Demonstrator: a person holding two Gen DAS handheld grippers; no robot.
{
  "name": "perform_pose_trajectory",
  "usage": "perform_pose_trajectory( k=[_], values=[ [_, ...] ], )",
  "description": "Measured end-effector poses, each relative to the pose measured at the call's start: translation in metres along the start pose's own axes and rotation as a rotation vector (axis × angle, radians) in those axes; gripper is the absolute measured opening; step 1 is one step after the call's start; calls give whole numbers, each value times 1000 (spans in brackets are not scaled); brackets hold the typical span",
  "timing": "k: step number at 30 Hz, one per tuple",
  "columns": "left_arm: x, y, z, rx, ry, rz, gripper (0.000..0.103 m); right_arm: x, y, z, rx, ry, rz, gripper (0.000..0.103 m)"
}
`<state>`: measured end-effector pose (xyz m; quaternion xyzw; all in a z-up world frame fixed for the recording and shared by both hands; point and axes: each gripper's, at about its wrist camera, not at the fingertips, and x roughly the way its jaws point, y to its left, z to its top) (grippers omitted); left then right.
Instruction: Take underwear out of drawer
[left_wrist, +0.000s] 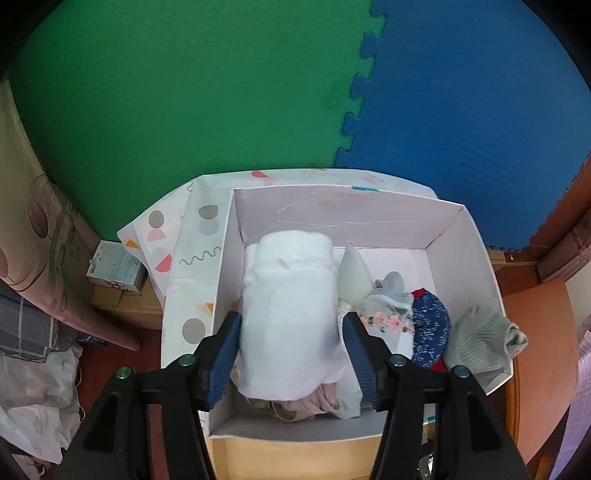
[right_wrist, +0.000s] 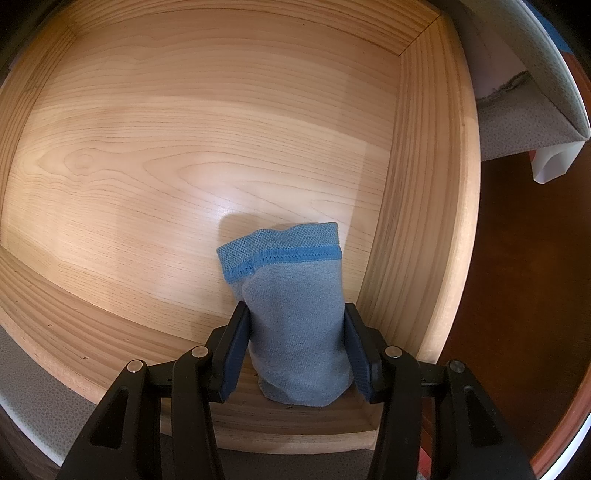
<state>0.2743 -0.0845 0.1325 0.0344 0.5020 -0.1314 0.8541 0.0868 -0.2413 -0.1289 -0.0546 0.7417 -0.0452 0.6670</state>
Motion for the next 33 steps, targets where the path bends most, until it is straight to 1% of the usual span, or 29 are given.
perform_pose_trajectory(
  k=[5,12,19,24,27,33],
  values=[
    [-6,-10,0,6,-12,-16,57,-1,1,0,0,0,-1,47],
    [-11,-33,-1,49,-20,-34,57,-1,0,0,0,0,-1,47],
    [-14,-44,-2,90,-11,-47,57,-2,0,0,0,0,-1,47],
    [-14,-47,-2,82,-7,-99,57,-1,1,1,0,1,-3,47],
    [-15,-52,-2,96,-16,-70,57,-1,1,1,0,1,-3,47],
    [-15,-46,-10,122,7,-59,57,-1,3,-1,0,2,-5,47]
  ],
)
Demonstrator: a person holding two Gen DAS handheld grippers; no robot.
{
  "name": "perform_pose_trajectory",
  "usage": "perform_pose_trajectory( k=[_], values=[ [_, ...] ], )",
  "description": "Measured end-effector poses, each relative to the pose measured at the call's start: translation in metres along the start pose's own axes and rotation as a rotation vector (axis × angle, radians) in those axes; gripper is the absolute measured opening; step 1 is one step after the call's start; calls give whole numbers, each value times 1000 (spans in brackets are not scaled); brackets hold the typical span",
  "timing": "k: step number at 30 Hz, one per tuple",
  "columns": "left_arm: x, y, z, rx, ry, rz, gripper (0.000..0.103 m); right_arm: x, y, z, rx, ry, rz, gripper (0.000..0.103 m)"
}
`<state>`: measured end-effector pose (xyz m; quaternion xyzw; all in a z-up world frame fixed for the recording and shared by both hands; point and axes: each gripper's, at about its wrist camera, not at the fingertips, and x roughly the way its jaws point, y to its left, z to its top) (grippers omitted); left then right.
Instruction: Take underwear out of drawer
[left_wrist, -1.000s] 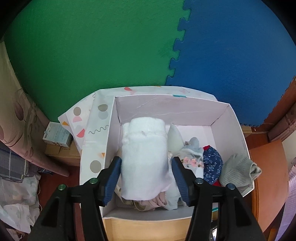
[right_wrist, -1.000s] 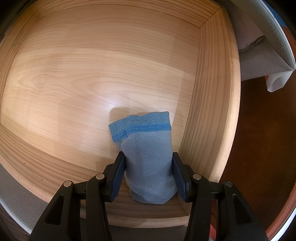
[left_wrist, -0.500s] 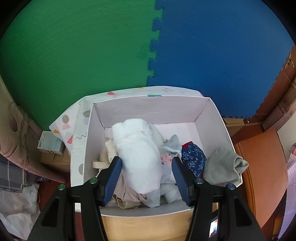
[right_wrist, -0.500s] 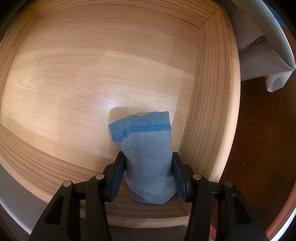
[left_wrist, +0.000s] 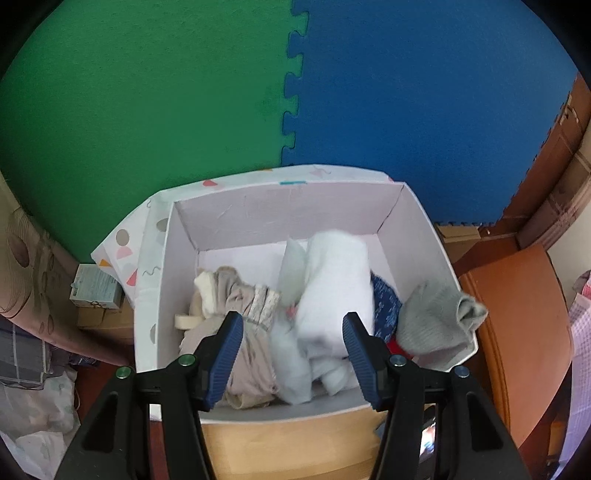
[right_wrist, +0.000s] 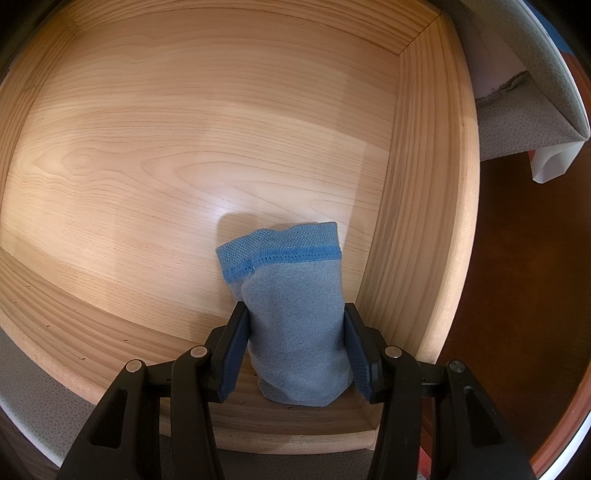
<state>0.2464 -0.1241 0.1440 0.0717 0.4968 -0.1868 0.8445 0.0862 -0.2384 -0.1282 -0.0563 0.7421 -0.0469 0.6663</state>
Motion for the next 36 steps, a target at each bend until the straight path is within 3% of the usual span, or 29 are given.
perform_pose_trajectory(
  k=[7,13,20,27,36],
  values=[
    [-12,20,-35,10,25,24,57,-1,0,1,3,8,-10,47],
    [-21,44,-88,-2,29,70,57,-1,-4,0,4,8,-11,47],
    [-8,48,-161,52,26,194,57,1,-2,1,3,10,-12,47],
    [25,49,-215,-24,56,173,57,-1,0,2,4,10,-13,47],
    [66,63,-255,-152,109,172,58,-1,-1,1,3,7,-11,47]
  ],
)
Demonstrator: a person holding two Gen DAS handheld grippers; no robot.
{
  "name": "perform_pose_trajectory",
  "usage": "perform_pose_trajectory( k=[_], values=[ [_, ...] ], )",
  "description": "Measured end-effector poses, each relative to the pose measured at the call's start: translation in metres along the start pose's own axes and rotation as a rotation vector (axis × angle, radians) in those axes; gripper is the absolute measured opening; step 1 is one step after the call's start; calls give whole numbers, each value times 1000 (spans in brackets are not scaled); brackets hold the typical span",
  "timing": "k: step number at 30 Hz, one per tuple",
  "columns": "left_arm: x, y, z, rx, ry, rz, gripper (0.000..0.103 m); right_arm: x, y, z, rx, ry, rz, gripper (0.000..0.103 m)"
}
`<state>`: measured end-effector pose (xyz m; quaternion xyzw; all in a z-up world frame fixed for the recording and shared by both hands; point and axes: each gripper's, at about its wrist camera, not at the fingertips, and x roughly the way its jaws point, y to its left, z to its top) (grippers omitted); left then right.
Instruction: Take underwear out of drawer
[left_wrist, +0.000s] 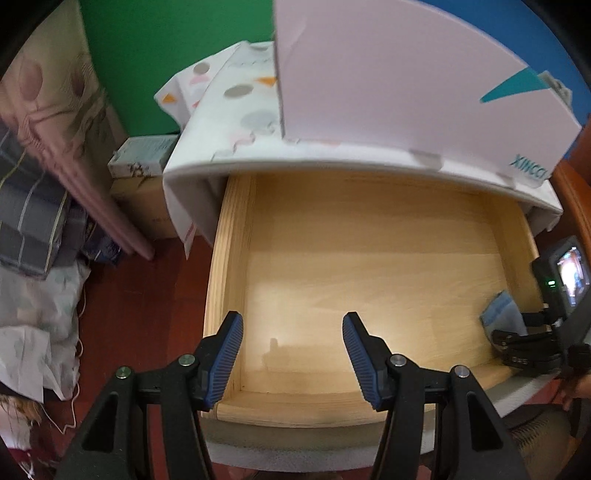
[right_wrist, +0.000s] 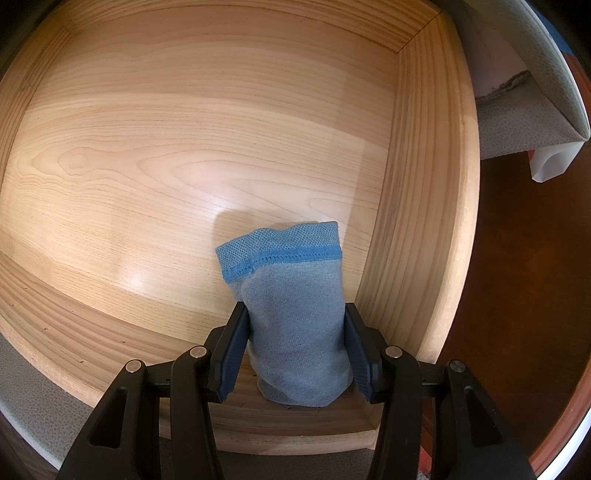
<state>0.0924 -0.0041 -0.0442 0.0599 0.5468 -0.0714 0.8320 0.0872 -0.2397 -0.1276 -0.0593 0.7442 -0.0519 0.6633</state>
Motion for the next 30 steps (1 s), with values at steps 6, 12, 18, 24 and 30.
perform_pose_trajectory(
  k=[6,12,18,24,30],
  values=[
    [0,6,-8,-50,-49,39,57,-2,1,-4,-10,-15,-15,43],
    [-5,20,-8,-106,-92,43,58,-6,2,-9,-20,-32,-32,41],
    [-7,30,-8,-146,-106,40,57,-18,-4,-15,-3,-92,-14,37],
    [-10,23,-9,-121,-120,59,57,-35,-16,-25,24,-184,15,36],
    [-12,24,-10,-127,-130,56,57,-59,-34,-37,88,-267,113,35]
  ],
)
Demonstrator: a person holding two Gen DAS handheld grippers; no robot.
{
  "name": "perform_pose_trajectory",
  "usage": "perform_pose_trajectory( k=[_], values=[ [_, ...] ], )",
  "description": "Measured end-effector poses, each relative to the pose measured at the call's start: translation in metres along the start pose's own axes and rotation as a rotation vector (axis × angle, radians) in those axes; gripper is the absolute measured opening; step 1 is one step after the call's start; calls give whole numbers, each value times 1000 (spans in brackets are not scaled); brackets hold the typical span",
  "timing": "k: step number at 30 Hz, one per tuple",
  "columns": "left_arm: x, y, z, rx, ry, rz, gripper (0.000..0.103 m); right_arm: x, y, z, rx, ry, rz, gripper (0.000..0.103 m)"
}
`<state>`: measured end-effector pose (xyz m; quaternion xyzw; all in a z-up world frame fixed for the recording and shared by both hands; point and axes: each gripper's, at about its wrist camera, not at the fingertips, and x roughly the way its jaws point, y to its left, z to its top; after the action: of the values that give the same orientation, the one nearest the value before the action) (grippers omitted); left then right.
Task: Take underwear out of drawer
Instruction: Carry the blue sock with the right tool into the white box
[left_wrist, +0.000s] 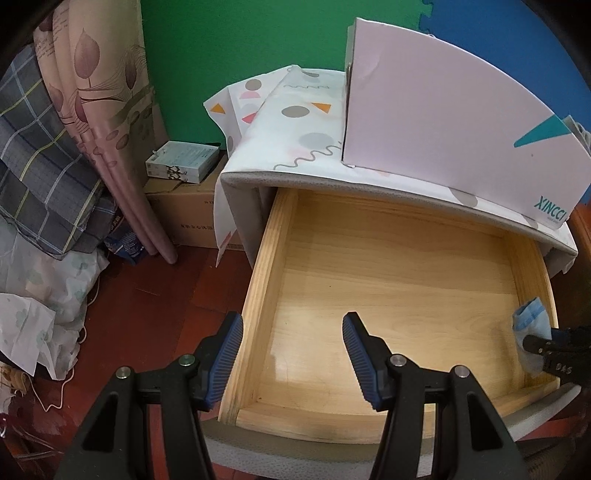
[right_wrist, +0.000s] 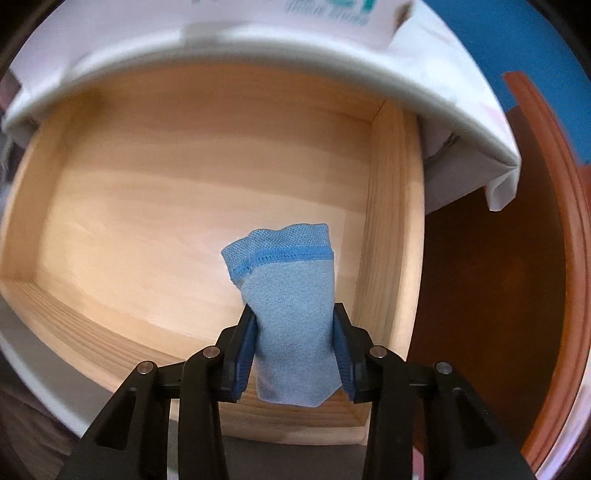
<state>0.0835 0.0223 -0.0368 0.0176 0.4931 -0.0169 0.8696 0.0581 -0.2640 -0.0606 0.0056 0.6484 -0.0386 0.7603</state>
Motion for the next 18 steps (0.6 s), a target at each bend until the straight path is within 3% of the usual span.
perform_pose_trajectory(
  k=[18],
  values=[
    [-2,2,-1,-2,-8,-1,57,-120,-11,-34,-25,-224,133,35]
  ],
)
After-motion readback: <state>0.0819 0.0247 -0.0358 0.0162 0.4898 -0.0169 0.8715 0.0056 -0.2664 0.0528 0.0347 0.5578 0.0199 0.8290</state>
